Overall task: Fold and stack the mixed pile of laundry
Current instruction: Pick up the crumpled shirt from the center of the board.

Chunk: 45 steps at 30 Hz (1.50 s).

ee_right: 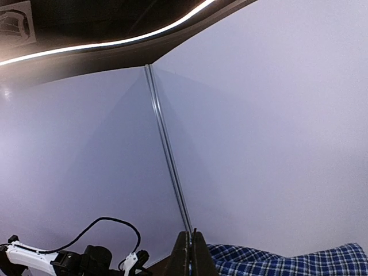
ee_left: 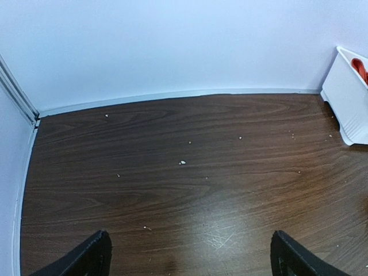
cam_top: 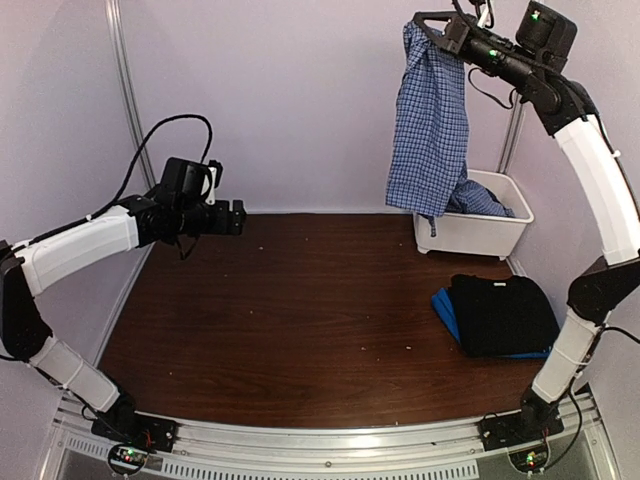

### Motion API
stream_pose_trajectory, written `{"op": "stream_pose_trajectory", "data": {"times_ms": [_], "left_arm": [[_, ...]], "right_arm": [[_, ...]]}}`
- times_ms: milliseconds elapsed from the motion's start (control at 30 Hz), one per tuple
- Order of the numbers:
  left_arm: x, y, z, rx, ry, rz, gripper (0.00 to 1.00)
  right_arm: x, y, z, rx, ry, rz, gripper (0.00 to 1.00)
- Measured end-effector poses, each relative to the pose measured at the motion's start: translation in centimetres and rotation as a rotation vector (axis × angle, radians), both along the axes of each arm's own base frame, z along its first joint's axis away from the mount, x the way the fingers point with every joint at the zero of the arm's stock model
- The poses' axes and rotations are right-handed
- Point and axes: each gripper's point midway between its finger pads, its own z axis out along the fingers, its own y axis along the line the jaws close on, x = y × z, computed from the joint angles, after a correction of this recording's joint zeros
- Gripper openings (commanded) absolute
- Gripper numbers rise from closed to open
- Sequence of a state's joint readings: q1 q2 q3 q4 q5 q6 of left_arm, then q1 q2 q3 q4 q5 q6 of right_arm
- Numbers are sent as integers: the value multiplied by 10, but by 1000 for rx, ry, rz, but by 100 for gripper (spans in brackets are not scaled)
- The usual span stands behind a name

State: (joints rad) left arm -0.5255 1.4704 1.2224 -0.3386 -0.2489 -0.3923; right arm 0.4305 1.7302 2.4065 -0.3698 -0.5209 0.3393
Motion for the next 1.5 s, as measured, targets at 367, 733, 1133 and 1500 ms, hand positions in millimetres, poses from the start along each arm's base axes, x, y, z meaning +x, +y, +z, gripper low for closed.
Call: {"op": "stream_pose_trajectory", "data": {"times_ms": [367, 733, 1133, 1500], "left_arm": [[-9, -24, 38, -153, -133, -150, 98], [-105, -197, 24, -153, -315, -869, 97], [-143, -233, 33, -278, -426, -1118, 97], [-178, -191, 71, -284, -526, -1106, 98]], "right_arm": [[-80, 83, 34, 102, -89, 358, 0], [-100, 76, 56, 153, -159, 381, 0], [-104, 63, 61, 128, -199, 304, 0], [-102, 51, 59, 93, -216, 210, 0]]}}
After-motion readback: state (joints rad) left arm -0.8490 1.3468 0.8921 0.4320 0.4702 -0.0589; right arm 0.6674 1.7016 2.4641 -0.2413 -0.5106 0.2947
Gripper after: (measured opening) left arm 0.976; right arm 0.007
